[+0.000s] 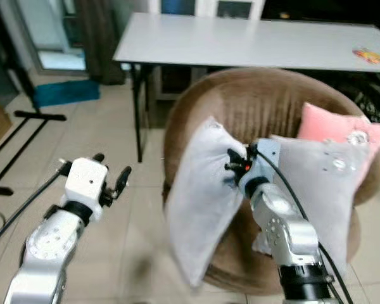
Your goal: Move the pillow to the sofa from floor
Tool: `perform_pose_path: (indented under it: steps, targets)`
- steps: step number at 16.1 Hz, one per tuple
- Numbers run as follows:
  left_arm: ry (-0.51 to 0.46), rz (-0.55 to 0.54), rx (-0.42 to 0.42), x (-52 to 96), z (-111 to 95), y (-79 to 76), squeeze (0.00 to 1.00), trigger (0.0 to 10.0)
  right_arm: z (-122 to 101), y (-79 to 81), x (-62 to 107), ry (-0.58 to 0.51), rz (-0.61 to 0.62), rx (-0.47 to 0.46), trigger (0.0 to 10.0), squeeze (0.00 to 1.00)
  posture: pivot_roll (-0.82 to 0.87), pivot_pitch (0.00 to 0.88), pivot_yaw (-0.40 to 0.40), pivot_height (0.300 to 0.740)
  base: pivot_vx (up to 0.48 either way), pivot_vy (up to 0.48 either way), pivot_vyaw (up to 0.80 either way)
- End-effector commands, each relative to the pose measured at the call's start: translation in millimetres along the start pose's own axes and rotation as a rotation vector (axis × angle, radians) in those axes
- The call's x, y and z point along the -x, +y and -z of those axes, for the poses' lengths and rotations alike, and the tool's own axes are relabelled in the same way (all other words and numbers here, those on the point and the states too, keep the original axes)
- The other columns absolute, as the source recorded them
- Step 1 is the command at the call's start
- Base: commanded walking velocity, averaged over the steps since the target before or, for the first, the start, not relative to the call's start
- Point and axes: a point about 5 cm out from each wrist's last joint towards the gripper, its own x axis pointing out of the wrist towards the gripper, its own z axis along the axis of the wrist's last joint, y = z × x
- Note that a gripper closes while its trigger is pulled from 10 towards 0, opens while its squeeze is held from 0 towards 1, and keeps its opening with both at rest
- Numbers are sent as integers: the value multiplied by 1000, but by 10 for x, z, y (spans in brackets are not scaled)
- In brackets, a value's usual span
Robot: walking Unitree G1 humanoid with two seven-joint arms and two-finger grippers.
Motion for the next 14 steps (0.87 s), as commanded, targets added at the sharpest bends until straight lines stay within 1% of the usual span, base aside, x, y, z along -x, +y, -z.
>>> perform_pose_path:
  steps: [1, 10, 12, 14]
  targets:
    - [0, 8, -5, 18, -16, 19, 0, 10000, -182, 26, -8, -82, -6, 6, 10000, 0, -10, 0, -39, 740, 356, 0, 0]
    - [7, 41, -4, 15, -11, 5, 0, 10000, -206, 36, -33, -87, -11, 14, 10000, 0, -12, 0, -37, 740, 350, 0, 0]
    - [9, 64, -6, 8, -9, -11, 0, 10000, -233, 43, -62, -96, -17, 18, 10000, 0, -10, 0, -40, 740, 339, 0, 0]
    - [3, 131, -25, -11, -27, -45, 0, 10000, -311, -3, -173, -121, -12, 22, 10000, 0, -8, 0, -38, 740, 0, 0, 0]
